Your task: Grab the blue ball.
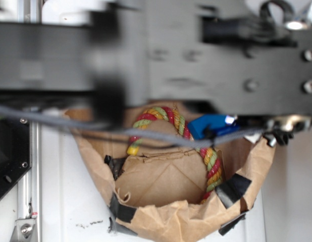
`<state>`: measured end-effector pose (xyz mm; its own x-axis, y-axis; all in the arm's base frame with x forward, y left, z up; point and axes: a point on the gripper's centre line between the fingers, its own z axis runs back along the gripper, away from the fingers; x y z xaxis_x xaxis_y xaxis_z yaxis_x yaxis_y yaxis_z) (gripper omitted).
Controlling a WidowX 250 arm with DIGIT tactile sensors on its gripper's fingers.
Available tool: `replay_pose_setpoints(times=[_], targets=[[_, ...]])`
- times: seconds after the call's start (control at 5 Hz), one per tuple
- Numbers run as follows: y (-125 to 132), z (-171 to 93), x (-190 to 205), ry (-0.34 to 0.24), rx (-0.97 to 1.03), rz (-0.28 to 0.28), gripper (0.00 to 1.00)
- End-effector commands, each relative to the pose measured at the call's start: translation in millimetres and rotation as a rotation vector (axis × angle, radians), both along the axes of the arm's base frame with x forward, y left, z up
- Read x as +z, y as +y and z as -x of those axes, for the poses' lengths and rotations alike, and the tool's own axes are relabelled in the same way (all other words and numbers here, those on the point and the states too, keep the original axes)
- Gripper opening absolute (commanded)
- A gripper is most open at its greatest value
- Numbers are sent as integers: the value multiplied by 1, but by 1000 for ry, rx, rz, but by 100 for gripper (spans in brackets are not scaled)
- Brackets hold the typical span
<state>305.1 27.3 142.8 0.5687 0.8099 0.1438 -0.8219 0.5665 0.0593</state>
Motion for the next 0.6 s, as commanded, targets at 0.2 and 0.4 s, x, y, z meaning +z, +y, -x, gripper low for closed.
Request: replay_pose_setpoints(times=[0.2, 0.4], targets=[[17, 36, 22, -89, -48, 40, 100], [12, 40, 12, -36, -61, 34, 100]])
